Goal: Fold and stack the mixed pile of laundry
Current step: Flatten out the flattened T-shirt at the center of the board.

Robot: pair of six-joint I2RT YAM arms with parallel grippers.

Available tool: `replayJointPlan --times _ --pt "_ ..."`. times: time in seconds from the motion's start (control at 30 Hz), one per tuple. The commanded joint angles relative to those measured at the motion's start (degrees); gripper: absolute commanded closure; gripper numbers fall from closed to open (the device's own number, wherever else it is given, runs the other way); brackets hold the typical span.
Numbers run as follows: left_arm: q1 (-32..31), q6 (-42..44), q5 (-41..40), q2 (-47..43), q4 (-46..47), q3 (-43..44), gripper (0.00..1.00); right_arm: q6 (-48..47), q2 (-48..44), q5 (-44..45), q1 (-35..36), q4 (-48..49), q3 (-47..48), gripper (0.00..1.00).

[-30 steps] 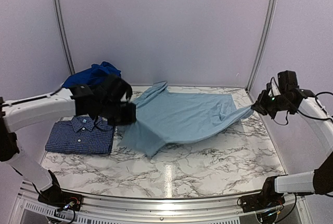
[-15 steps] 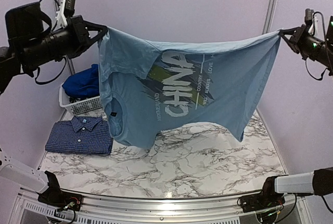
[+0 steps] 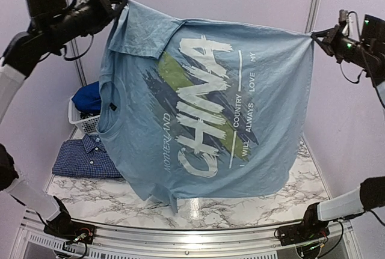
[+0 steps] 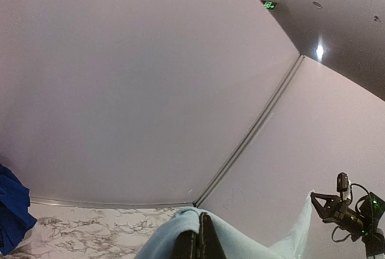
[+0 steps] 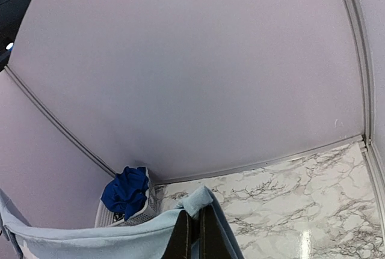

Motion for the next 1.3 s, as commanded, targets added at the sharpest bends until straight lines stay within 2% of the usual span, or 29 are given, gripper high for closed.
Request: replayJointPlan --times 0.0,0.1,0.17,0.2,0.27,0.33,0.43,0.53,0.77,0.8,0.83,0.87,0.9,0.93,1.0,1.03,1.1,1.27 --pt "9.50 -4.03 8.06 11.85 9.82 4.69 1.00 2.89 11.10 1.80 -0.53 9.61 1.29 1.00" --pt "13.61 -5.32 12.26 22.97 9.63 20.66 1.00 6.03 20.28 0.08 -0.91 12.46 12.20 1.00" --pt "15.92 -9.03 15.25 28.60 11.34 31.36 1.00 8.02 26.66 -1.32 -1.33 12.13 23.01 1.00" --pt "17.09 -11.11 17.36 29.82 14.37 34.08 1.00 9.30 29.60 -2.20 -1.55 11.81 29.06 1.00" --pt "19.29 -15.31 18.80 28.67 22.03 32.63 1.00 13.41 35.29 -5.18 -2.17 13.36 39.87 1.00" --pt "20.74 -17.56 19.94 26.75 26.92 30.17 1.00 19.31 35.05 -8.53 -3.38 19.51 39.62 1.00" --pt "20.85 -16.58 22.39 24.91 25.00 28.85 1.00 20.81 30.54 -9.69 -3.79 24.79 30.23 1.00" --pt "20.38 -14.14 26.20 19.15 24.21 14.82 1.00 15.59 25.63 -9.47 -3.79 22.81 20.50 1.00" --pt "17.92 -9.70 29.56 -3.02 28.77 -33.97 1.00 3.83 4.56 -5.22 -3.79 16.25 -24.44 1.00" --pt "17.58 -9.32 30.33 -5.66 27.79 -39.93 1.00 3.41 1.81 -4.97 -3.94 14.55 -30.34 0.93" --pt "17.21 -8.90 31.34 -8.26 26.01 -44.80 1.00 2.36 -0.72 -4.99 -4.23 11.94 -35.78 0.76" --pt "16.51 -8.71 31.88 -11.19 24.85 -49.33 0.95 0.94 -3.74 -5.54 -4.57 8.33 -39.69 0.74" --pt "15.25 -8.28 30.69 -14.71 23.27 -53.48 0.84 0.13 -6.40 -5.19 -4.66 5.21 -42.75 0.68" --pt "13.49 -8.00 28.85 -17.83 20.69 -56.27 0.59 0.27 -9.84 -3.83 -4.67 3.60 -45.35 0.57" --pt "10.61 -7.46 25.83 -22.91 15.60 -58.73 0.18 1.28 -15.26 -0.77 -4.67 2.23 -47.11 0.38" --pt "9.66 -7.23 24.97 -24.36 13.53 -58.85 0.06 1.63 -16.48 0.07 -4.67 2.25 -46.82 0.31" --pt "8.87 -6.26 23.56 -25.40 8.47 -58.05 0.01 0.88 -15.91 1.48 -4.67 1.33 -44.95 0.25" --pt "8.65 -5.05 20.16 -23.46 6.04 -59.45 0.01 -2.56 -9.53 -2.82 -4.23 6.80 -44.64 0.26"
